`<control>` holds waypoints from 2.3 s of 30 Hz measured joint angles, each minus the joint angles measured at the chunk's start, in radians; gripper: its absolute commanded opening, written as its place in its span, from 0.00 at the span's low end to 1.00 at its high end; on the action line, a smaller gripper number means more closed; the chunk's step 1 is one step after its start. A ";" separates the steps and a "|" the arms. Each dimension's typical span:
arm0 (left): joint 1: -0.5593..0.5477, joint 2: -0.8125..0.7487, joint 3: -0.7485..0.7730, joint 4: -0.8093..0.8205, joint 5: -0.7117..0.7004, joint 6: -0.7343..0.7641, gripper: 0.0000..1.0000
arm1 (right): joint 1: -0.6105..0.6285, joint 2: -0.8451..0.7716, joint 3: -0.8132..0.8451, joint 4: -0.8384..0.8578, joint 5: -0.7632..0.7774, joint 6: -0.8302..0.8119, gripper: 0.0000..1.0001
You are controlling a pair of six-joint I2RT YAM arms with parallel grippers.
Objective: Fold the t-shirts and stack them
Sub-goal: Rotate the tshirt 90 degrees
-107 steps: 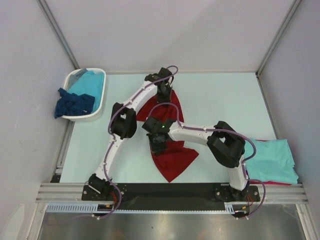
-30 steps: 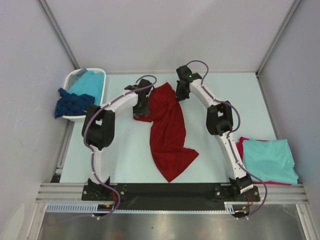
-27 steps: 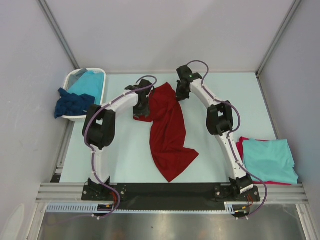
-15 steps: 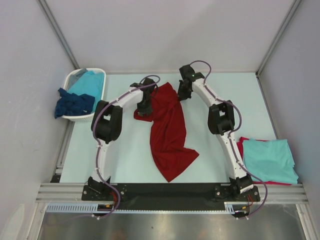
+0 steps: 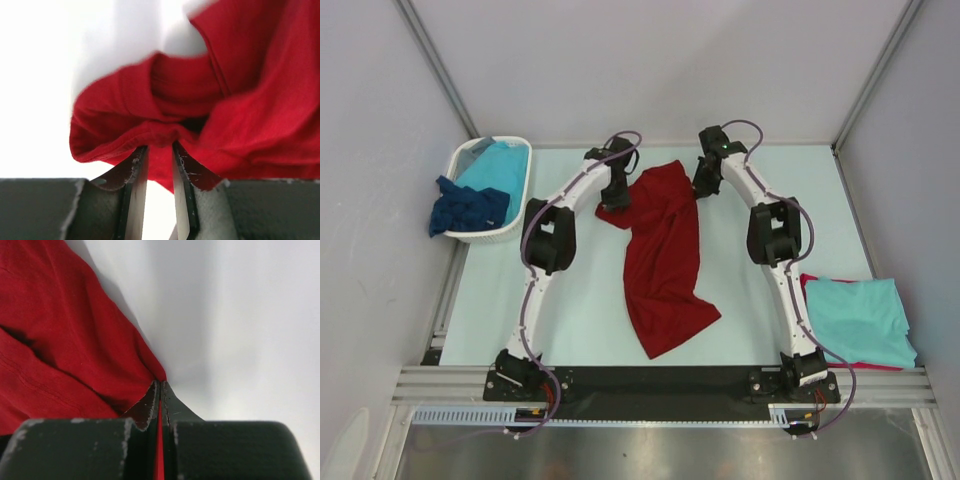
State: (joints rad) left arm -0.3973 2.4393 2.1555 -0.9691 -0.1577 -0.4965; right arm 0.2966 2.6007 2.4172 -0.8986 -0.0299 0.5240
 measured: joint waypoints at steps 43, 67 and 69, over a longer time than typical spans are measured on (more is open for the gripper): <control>-0.105 -0.633 -0.388 0.190 0.026 0.000 0.47 | 0.054 -0.822 -0.686 0.108 0.185 0.020 0.48; -0.553 -1.008 -1.101 0.284 -0.097 -0.173 0.55 | 0.449 -1.207 -1.458 0.135 0.292 0.275 0.49; -0.568 -1.008 -1.117 0.293 -0.095 -0.177 0.54 | 0.480 -1.215 -1.478 0.126 0.294 0.298 0.50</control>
State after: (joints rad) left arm -0.9653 1.4311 1.0386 -0.6762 -0.2527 -0.6739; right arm 0.7765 1.3861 0.9390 -0.7727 0.2646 0.8219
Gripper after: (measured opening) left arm 0.555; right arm 0.486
